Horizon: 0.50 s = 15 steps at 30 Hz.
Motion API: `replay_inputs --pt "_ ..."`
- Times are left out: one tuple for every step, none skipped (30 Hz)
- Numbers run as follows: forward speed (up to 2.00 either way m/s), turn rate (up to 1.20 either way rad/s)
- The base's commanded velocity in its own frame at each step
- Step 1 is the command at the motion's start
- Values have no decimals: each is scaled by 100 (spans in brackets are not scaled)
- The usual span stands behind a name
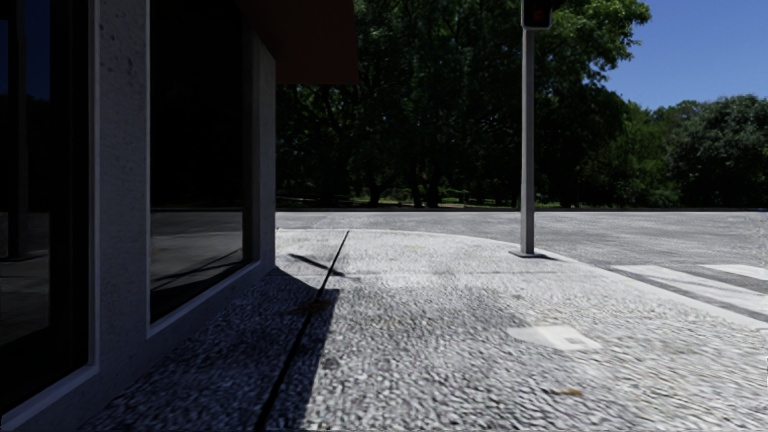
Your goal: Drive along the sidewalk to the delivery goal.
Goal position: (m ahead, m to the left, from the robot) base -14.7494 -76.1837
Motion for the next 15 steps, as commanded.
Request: replay_inputs --pt "97 -48" --pt "97 -50" --pt "97 -50" --pt "97 -50" --pt "97 -50" --pt "97 -50" --pt "97 -50" --pt "97 -51" --pt "97 -51" --pt "97 -51" --pt "97 -51" --pt "97 -51" --pt "97 -51" --pt "97 -67" --pt "97 -81"
